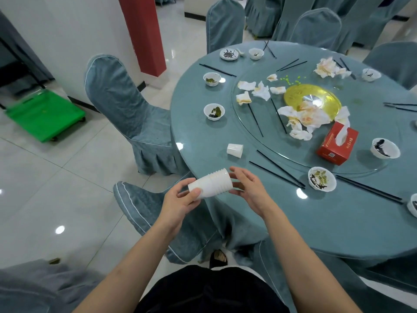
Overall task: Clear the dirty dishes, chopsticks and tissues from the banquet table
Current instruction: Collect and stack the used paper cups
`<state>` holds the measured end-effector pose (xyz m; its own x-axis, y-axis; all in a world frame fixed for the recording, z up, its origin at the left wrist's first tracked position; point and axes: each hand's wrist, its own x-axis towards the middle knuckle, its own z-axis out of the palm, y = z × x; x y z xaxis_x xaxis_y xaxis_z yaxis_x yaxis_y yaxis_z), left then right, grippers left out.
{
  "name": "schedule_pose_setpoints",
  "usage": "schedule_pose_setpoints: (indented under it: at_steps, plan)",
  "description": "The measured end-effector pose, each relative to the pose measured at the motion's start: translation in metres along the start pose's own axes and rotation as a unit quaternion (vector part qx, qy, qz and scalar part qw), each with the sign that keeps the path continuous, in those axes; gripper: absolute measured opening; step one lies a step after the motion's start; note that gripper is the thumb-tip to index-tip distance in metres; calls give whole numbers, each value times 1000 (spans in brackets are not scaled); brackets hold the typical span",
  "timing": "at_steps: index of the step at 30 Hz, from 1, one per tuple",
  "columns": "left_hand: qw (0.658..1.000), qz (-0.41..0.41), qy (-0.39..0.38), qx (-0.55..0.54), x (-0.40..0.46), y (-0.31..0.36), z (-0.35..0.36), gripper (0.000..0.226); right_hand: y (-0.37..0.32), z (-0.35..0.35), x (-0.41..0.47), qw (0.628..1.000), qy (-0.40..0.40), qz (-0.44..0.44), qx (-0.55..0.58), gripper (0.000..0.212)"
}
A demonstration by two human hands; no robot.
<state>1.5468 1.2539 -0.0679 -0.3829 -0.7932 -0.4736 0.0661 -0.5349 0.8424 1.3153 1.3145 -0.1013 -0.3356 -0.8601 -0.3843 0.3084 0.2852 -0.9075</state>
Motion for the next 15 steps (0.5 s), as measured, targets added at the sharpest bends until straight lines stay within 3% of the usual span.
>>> schedule_pose_setpoints:
  at_steps: [6,9,15]
  plan:
    - [997,-20,57,-42,44,9,20,30,7,-30,77,992,126,26,0,15]
    - [995,-15,84,-52,63,12,33,29,8,-49,110,988,148,33,-9,13]
    - [990,-20,128,-55,92,10,54,35,20,-81,174,979,154,28,-126,33]
